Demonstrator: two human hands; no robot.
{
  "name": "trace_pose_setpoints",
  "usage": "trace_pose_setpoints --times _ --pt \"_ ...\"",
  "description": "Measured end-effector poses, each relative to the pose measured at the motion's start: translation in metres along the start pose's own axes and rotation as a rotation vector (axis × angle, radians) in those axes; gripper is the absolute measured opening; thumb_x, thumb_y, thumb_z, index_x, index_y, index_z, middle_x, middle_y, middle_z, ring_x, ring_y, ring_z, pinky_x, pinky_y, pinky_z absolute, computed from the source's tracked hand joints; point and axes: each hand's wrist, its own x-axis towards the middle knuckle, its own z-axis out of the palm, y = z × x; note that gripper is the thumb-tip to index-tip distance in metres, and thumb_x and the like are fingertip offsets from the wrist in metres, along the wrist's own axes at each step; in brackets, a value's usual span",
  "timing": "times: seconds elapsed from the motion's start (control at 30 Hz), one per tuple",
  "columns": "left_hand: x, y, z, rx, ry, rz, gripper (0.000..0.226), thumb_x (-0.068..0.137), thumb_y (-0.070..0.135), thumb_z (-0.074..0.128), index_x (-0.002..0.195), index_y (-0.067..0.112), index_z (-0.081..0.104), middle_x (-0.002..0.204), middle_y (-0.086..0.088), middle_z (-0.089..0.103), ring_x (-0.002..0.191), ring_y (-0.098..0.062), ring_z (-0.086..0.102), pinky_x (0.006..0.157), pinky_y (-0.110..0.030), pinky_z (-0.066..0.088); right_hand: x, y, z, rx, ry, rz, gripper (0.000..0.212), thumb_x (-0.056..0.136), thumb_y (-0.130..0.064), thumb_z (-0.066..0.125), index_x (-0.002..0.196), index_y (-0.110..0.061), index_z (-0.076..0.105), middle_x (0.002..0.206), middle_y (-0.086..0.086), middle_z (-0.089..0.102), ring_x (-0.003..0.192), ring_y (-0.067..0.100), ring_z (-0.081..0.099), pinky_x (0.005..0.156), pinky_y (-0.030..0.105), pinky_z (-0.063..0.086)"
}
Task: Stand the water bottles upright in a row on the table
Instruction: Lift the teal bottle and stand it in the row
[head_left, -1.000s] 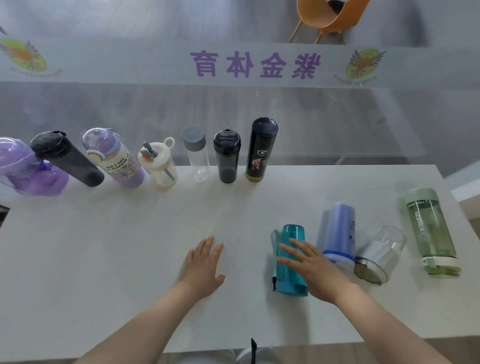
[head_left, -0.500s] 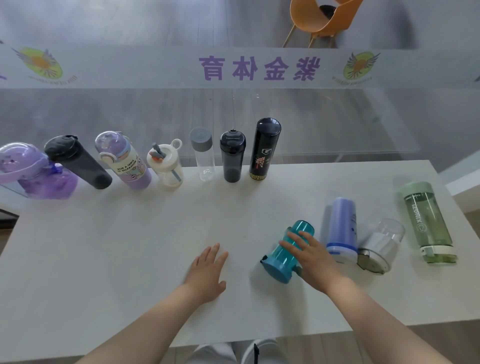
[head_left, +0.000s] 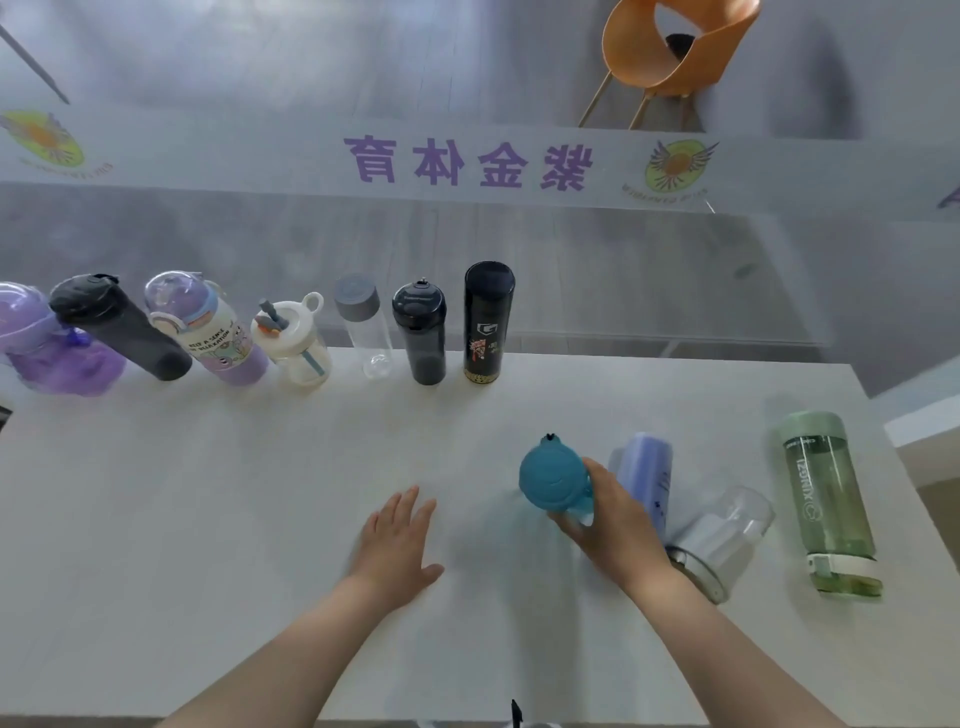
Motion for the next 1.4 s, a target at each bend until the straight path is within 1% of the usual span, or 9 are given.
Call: trace_pose_setpoints --times 0.07,0.2,0.33,0.5,0.7,0.93,1.07,1.27,1.4 --pt "0.008 0.019 -0.002 -0.006 0.016 -0.015 0.09 0.089 0.056 0.051 0.153 0.025 -0.004 0.161 -0.004 -0.016 0.149 -0.025 -0.01 0.121 -0.042 0.005 0.003 0.009 -0.008 0.065 -0.009 0.047 0.059 0.078 -0.052 0.069 0.126 -0.032 0.042 0.108 -0.022 0.055 0.1 0.007 0.056 0.075 0.027 0.043" --pt "0.021 0.05 -0.002 -0.047 0.019 -0.07 0.095 0.086 0.058 0.054 0.152 0.027 -0.005 0.162 -0.003 -0.013 0.149 -0.026 -0.008 0.12 -0.045 0.008 0.009 0.029 -0.019 0.174 -0.072 0.031 0.05 0.078 -0.04 0.076 0.112 -0.034 0.039 0.102 -0.019 0.05 0.097 0.009 0.053 0.075 0.017 0.039" --pt "0.023 0.061 0.003 -0.039 0.031 -0.129 0.098 0.083 0.062 0.055 0.152 0.027 -0.004 0.162 -0.003 -0.013 0.149 -0.026 -0.007 0.119 -0.048 0.009 0.018 0.044 -0.021 0.213 -0.092 0.018 0.06 0.076 -0.05 0.073 0.124 -0.031 0.043 0.111 -0.021 0.053 0.103 0.005 0.053 0.085 0.024 0.043" --pt "0.024 0.062 0.003 -0.069 0.037 -0.151 0.098 0.082 0.061 0.058 0.153 0.029 -0.002 0.162 -0.002 -0.014 0.15 -0.024 -0.007 0.119 -0.047 0.009 0.04 0.042 -0.021 0.269 -0.079 0.027 0.059 0.078 -0.043 0.075 0.123 -0.021 0.043 0.101 -0.026 0.05 0.099 0.009 0.055 0.083 0.024 0.043" --pt "0.029 0.063 -0.001 -0.097 0.027 -0.177 0.103 0.078 0.061 0.063 0.152 0.033 -0.003 0.162 0.0 -0.01 0.149 -0.025 -0.005 0.119 -0.047 0.009 0.087 0.032 -0.026 0.349 -0.102 0.041 0.06 0.077 -0.04 0.076 0.118 -0.03 0.035 0.11 -0.005 0.061 0.1 0.017 0.06 0.088 0.04 0.051" --pt "0.032 0.064 -0.001 -0.117 0.021 -0.188 0.104 0.078 0.059 0.064 0.151 0.034 -0.006 0.162 -0.001 -0.01 0.149 -0.026 -0.007 0.12 -0.047 0.006 0.146 0.012 -0.036 0.327 -0.094 0.022 0.069 0.08 -0.034 0.075 0.136 -0.023 0.036 0.109 -0.006 0.057 0.097 0.017 0.058 0.084 0.032 0.049" --pt "0.033 0.063 -0.001 -0.137 0.011 -0.187 0.103 0.079 0.057 0.064 0.151 0.033 -0.006 0.162 -0.001 -0.012 0.149 -0.025 -0.009 0.119 -0.049 0.003 0.176 0.005 -0.038 0.337 -0.1 0.024 0.068 0.081 -0.032 0.075 0.137 -0.024 0.037 0.114 -0.006 0.055 0.104 0.018 0.058 0.084 0.03 0.046" --pt "0.034 0.062 0.0 -0.133 0.005 -0.179 0.103 0.081 0.057 0.062 0.151 0.031 -0.008 0.161 -0.002 -0.014 0.149 -0.027 -0.011 0.119 -0.052 0.003 0.208 -0.005 -0.035 0.321 -0.135 0.008 0.069 0.084 -0.032 0.072 0.14 -0.025 0.034 0.129 -0.002 0.056 0.111 0.018 0.057 0.093 0.036 0.048" --pt "0.033 0.063 0.001 -0.124 0.005 -0.179 0.103 0.081 0.058 0.062 0.151 0.031 -0.009 0.161 -0.003 -0.014 0.148 -0.027 -0.012 0.119 -0.052 0.002 0.219 -0.011 -0.033 0.319 -0.14 -0.029 0.068 0.083 -0.029 0.073 0.139 -0.027 0.034 0.131 -0.002 0.056 0.113 0.02 0.056 0.095 0.039 0.049"
